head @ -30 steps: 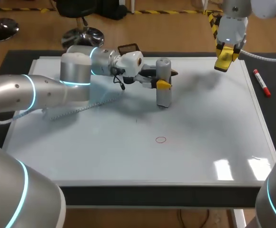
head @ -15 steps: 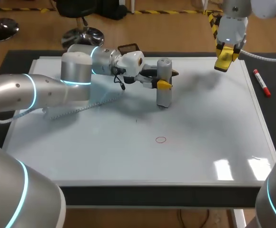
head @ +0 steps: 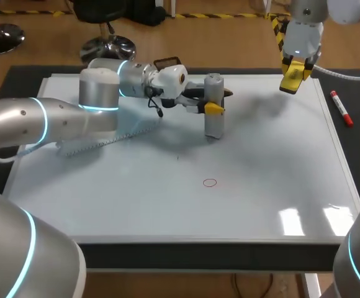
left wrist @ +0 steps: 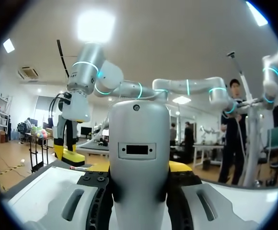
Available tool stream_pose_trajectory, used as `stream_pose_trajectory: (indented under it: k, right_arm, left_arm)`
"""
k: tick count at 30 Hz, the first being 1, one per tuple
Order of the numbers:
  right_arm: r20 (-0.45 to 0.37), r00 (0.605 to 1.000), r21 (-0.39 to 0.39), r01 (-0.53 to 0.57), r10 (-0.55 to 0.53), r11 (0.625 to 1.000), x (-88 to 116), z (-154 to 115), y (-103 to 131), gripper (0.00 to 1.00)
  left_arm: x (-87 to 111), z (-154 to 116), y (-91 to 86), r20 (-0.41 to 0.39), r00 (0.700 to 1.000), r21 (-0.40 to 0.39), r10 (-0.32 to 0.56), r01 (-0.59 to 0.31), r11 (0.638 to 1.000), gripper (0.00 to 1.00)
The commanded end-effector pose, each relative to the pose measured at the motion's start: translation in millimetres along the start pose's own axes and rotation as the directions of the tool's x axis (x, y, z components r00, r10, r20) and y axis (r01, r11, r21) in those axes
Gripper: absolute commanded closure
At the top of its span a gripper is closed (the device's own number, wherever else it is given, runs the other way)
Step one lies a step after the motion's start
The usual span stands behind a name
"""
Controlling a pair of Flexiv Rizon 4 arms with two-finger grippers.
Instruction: Pick up the inspection probe, press it on each red-marked spot on the whiteboard one by one, put down the probe, pick up the eraser, and wipe off all the red marks.
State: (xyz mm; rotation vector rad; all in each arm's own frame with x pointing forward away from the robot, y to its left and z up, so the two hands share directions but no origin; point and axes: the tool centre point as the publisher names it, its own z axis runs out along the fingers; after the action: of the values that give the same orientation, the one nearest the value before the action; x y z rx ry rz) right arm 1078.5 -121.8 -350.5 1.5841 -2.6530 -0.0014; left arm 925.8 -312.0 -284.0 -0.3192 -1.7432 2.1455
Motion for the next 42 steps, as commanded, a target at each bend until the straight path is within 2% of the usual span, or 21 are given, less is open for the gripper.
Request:
stream_pose_trajectory:
  k: [1,8,22,29,37,42]
  right_arm:
    - [-0.005,1.000,0.000,0.002,-0.002,1.000,0,-1,-1,1.00]
    - [-0.005,1.000,0.000,0.002,-0.002,1.000,0,-1,-1,1.00]
    - [-0.005,1.000,0.000,0.002,-0.002,1.000,0,-1,-1,1.00]
    - [-0.005,1.000,0.000,0.002,-0.002,1.000,0,-1,-1,1.00]
    - [-0.005,1.000,0.000,0.002,-0.002,1.000,0,-1,-1,1.00]
    - [-0.005,1.000,0.000,0.002,-0.002,1.000,0,-1,-1,1.00]
  left_arm:
    - [0.0,-3,-16.5,0.009,1.000,-0.004,0.009,-0.009,1.000,1.00]
    - [-5.5,-18,-42.5,0.045,0.999,-0.006,0.030,-0.030,1.000,1.00]
    - [-15.3,-72,-75.1,0.156,0.984,-0.072,0.082,-0.072,0.995,1.00]
    - [-17.8,-102,-93.4,0.225,0.967,-0.091,0.119,-0.101,0.991,1.00]
    - [-12.6,-139,-112.7,0.305,0.940,-0.109,0.151,-0.124,0.986,1.00]
    - [-4.7,-152,-116.2,0.334,0.929,-0.129,0.156,-0.119,0.984,1.00]
